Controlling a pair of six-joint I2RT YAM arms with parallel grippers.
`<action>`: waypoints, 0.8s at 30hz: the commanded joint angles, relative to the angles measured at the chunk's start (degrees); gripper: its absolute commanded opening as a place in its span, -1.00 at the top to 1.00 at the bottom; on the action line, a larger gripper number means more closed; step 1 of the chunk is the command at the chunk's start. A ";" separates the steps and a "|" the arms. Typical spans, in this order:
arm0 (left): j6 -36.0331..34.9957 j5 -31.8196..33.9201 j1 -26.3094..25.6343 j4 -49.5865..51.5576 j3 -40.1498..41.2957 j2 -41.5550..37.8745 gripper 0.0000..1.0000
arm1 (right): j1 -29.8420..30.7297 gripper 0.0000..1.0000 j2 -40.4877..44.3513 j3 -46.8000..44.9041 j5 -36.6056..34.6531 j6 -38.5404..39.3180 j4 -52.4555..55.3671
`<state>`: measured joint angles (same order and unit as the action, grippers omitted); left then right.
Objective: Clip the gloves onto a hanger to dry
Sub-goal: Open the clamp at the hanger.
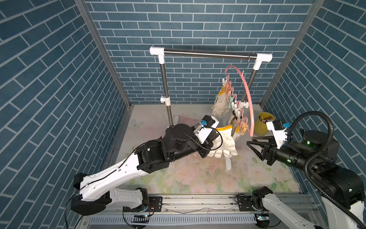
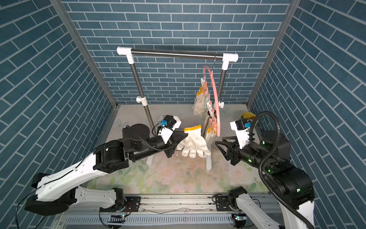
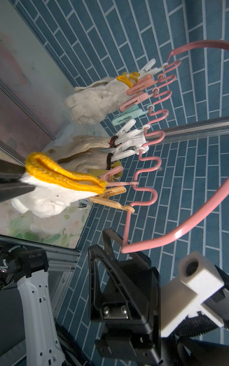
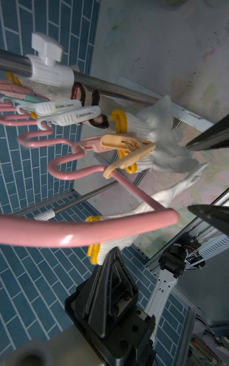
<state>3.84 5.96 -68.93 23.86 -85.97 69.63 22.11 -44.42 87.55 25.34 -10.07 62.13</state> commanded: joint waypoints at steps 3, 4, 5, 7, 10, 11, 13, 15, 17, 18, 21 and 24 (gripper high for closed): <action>-0.06 2.40 -0.34 1.44 -1.70 -2.12 1.00 | -0.10 0.11 -2.94 0.52 -0.03 3.47 -3.20; -0.19 2.64 -0.37 1.65 -1.66 -2.41 1.00 | -0.11 0.11 -3.40 0.43 0.71 3.45 -3.76; -0.23 3.08 -0.33 1.81 -1.63 -2.62 1.00 | -0.12 0.11 -3.90 0.33 1.90 3.47 -4.55; -0.39 3.66 -0.33 1.98 -1.58 -2.86 1.00 | -0.17 0.11 -4.72 0.02 4.25 3.38 -5.96; -0.83 4.02 -0.40 1.98 -1.74 -2.66 1.00 | -0.13 0.11 -5.97 -0.21 8.23 3.30 -7.40; -1.01 3.95 -0.35 1.98 -1.87 -2.40 1.00 | -0.07 0.11 -6.26 -0.36 9.01 3.30 -7.82; -1.53 3.67 -0.36 1.94 -2.41 -1.88 1.00 | -0.09 0.10 -6.63 -0.70 9.46 3.45 -8.40; -2.36 3.55 -0.34 1.98 -3.07 -1.17 1.00 | -0.23 0.10 -6.74 -1.19 9.29 3.56 -9.24; -3.19 3.52 -0.33 2.07 -3.82 -0.42 1.00 | -0.22 0.10 -6.89 -1.62 9.36 3.43 -10.27; -3.76 3.40 -0.33 2.20 -4.22 0.04 1.00 | -0.22 0.10 -7.00 -1.89 9.69 3.15 -11.06; -4.70 3.65 -0.33 2.64 -5.20 0.98 1.00 | -0.22 0.10 -7.30 -2.87 10.67 2.38 -12.97; -5.58 3.84 -0.33 3.25 -5.82 1.65 1.00 | -0.22 0.10 -7.21 -4.18 11.37 1.57 -15.06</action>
<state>0.03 9.15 -68.95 26.37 -90.00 70.76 22.09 -51.55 84.58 34.59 -9.39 50.96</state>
